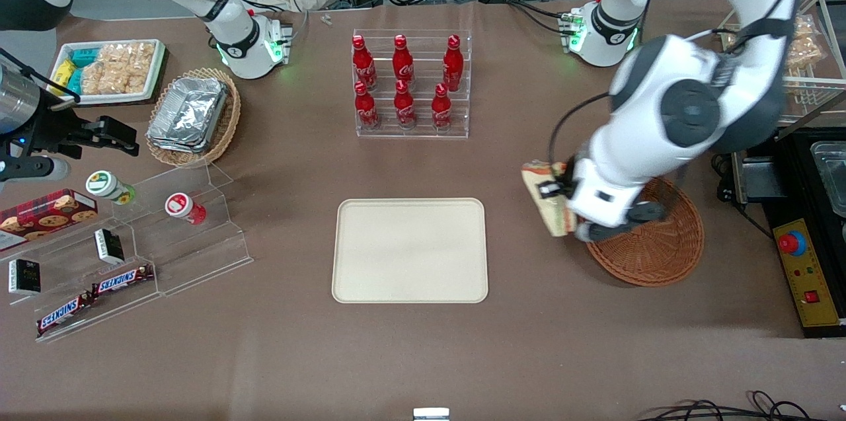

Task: Place sandwich from basket to tray
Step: 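Carry the held sandwich with the left gripper over the cream tray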

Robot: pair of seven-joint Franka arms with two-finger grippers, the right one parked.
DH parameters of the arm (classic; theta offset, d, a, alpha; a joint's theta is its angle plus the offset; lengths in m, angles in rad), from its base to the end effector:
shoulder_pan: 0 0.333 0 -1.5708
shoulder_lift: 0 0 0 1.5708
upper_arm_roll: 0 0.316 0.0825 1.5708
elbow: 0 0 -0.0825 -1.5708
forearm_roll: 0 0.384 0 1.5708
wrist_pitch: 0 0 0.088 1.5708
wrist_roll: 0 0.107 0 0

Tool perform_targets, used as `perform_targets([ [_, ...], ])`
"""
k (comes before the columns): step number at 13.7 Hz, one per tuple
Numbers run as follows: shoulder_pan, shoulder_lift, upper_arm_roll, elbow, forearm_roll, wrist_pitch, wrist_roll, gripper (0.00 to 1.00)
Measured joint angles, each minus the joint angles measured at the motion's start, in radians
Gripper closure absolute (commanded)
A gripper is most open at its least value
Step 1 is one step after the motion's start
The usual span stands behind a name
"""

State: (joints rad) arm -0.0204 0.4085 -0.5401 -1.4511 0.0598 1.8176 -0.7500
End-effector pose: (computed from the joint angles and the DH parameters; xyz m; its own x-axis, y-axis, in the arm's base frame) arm 0.5975 -0.3034 0.4810 0.9744 0.2058 -0.0904 0.2156 -0.9695 0.1167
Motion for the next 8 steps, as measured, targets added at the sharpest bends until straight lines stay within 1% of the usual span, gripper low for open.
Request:
perform_targets([
  [3, -0.102, 0.112, -0.001, -0.005, 0.081, 0.153, 0.026, 0.95],
  [5, -0.132, 0.198, -0.001, -0.005, 0.125, 0.209, 0.037, 0.95],
  [8, -0.149, 0.322, -0.001, 0.006, 0.189, 0.283, 0.051, 0.95],
])
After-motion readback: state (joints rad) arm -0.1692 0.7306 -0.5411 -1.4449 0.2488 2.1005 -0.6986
